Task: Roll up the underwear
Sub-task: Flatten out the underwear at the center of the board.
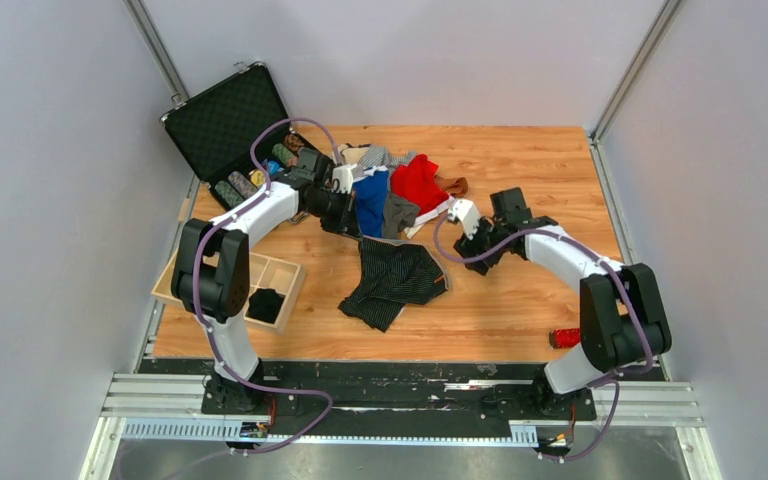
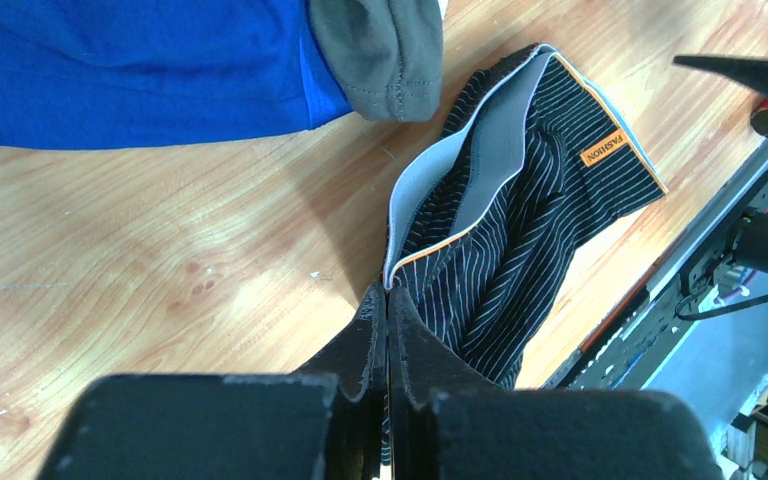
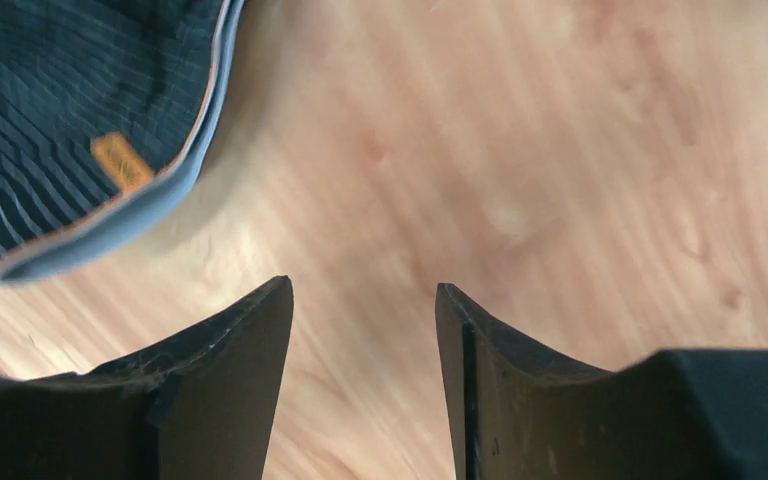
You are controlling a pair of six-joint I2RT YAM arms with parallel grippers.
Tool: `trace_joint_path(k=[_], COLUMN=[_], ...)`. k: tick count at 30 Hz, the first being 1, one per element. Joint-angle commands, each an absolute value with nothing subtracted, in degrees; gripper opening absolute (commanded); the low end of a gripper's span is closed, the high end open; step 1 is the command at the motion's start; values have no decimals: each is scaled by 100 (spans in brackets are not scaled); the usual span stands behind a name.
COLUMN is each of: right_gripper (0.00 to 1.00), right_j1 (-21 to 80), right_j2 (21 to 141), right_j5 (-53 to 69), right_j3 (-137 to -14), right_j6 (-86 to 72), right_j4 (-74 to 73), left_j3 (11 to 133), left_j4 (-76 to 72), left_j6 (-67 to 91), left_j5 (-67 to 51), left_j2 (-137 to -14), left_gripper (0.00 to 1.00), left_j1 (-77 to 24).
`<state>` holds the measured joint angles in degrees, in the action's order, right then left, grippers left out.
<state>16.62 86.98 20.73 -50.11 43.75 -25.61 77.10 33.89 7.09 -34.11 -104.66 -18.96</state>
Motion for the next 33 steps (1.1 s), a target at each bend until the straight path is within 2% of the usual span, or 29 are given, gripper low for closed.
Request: trace_joint_path(k=[1, 4, 8, 16, 23, 26, 29, 33], right_gripper=[58, 73, 74, 81, 70, 58, 50, 29], right_j1=[1637, 1647, 1635, 1780, 2057, 2065, 2059, 2061], right_j2=[8820, 8784, 8943, 9086, 9625, 9910, 10047, 10039], right_j5=[2311, 2773, 3598, 4048, 3887, 3845, 3746, 3671], right_j3=[-6180, -6330, -6240, -5680, -5877, -5977, -6002, -6054], right_j6=[2140, 432, -610, -578, -468, -472, -524, -494], right_j4=[-2701, -3114, -3823, -3961, -3865, -3799, -3788, -3784], left_j3=[7942, 7960, 7978, 7859, 7749, 7744, 7735, 7701], left_j4=[3367, 3370, 3375, 3313, 3182, 3194, 3215, 3204], left_j6=[658, 710, 817, 964, 1040, 1009, 1001, 1010], left_j5=[-3385, -3271, -3036, -3093, -3258, -3220, -3228, -3258], left_j2=[-10480, -10444, -10372, -10318, -10331, -10292, -10267, -10273], left_gripper=[0, 0, 0, 0, 0, 0, 0, 0], left_j1=[-1872, -1872, -1872, -1872, -1872, -1870, -1872, -1872])
